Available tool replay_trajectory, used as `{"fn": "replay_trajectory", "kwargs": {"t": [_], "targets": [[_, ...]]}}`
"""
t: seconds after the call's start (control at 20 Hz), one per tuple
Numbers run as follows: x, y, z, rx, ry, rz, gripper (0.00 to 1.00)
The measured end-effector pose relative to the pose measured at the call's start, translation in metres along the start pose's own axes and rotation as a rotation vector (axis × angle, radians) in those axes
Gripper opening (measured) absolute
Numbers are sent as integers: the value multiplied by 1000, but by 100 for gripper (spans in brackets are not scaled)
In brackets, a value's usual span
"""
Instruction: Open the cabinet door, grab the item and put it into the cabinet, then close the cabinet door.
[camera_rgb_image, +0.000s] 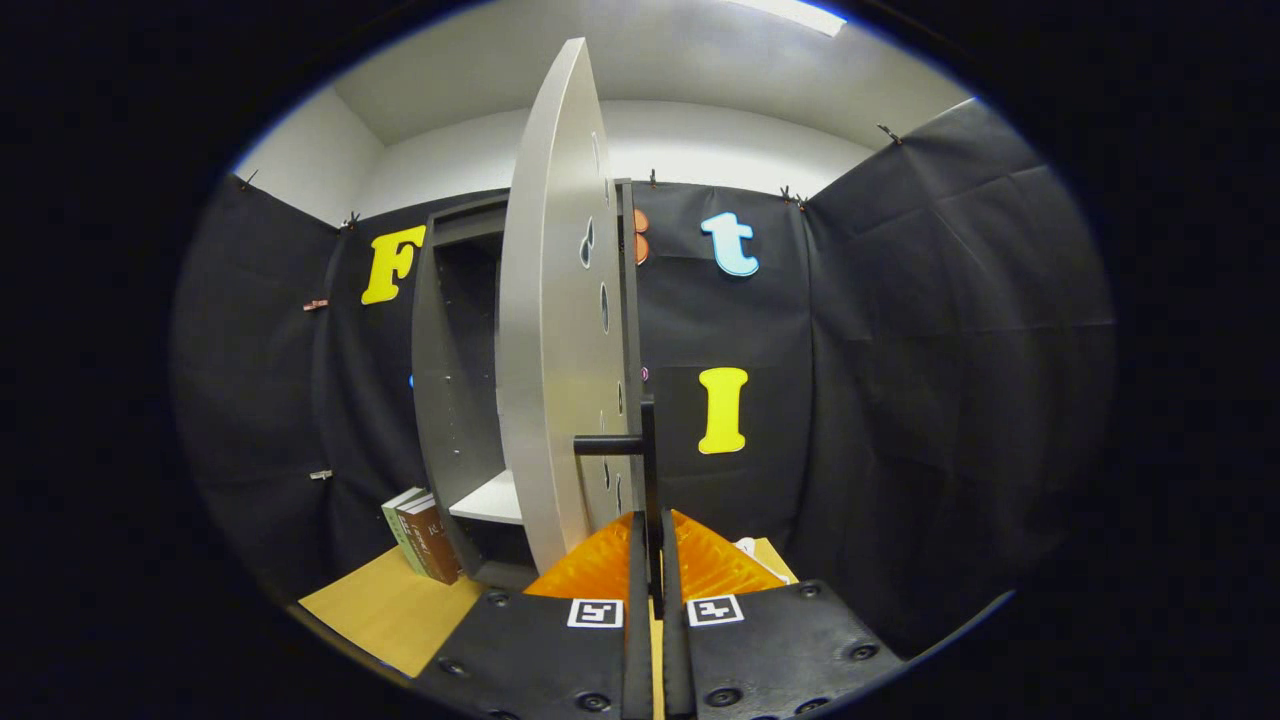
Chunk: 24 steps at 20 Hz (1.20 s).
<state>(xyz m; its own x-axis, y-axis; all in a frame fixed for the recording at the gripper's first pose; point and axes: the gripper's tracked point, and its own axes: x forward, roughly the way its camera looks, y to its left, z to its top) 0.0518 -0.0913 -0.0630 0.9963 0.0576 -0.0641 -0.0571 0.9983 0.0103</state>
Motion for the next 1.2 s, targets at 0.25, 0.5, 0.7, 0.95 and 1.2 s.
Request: {"fn": "replay_trajectory", "kwargs": {"t": [0.25,0.5,0.7,0.95,1.2], "targets": [[-9,-9,9,-37,-47,-52,9],[-10,-6,18,-89,-108,-31,9],[-14,22,1,-68,-49,72,9],[-26,55,-31,-49,85,200,10],[-21,81,-91,-89,282,239,11]]}}
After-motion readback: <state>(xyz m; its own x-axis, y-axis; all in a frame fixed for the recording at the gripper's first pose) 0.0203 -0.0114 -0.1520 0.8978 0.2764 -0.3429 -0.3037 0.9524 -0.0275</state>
